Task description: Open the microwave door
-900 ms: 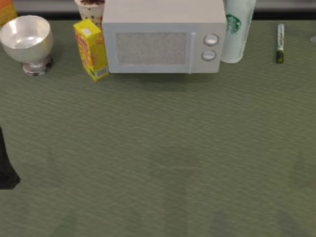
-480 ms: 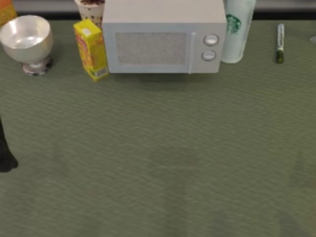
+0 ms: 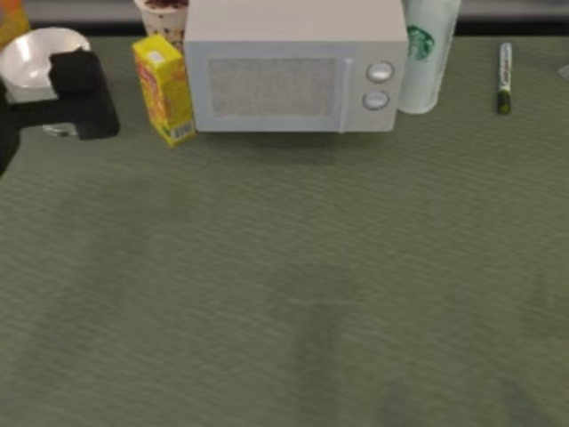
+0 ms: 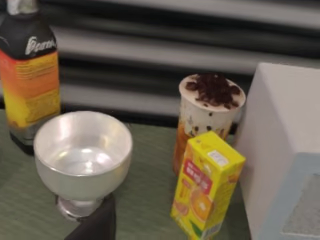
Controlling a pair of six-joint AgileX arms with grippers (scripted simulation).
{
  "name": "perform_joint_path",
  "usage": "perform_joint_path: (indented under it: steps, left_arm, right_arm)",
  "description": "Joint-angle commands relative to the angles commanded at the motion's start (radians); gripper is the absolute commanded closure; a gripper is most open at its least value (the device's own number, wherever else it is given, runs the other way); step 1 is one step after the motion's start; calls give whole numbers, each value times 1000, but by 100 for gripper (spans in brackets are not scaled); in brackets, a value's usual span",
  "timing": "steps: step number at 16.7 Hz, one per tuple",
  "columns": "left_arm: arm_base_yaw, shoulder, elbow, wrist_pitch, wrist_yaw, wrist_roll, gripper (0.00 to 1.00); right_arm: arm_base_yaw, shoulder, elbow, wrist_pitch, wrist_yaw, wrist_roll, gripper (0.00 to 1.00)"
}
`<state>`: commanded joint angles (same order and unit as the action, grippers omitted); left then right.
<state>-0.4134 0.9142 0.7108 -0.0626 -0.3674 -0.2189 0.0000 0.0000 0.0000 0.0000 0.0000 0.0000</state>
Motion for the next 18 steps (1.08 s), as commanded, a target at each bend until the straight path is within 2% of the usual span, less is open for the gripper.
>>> perform_joint_path:
  steps: [5,10,14,18]
  left_arm:
    - [-216,546,359,-46,-191,-113,0]
    - [-386,920,651,-71,-340,-208,0]
    - [-462,1082,789,-76,-407,-253,0]
    - [-472,1103,807,-76,-415,-259,0]
  right_arm:
    - [0,0,0,0,0,0,0]
    - [0,0,0,0,0,0,0]
    - [0,0,0,0,0,0,0]
    - [0,0,0,0,0,0,0]
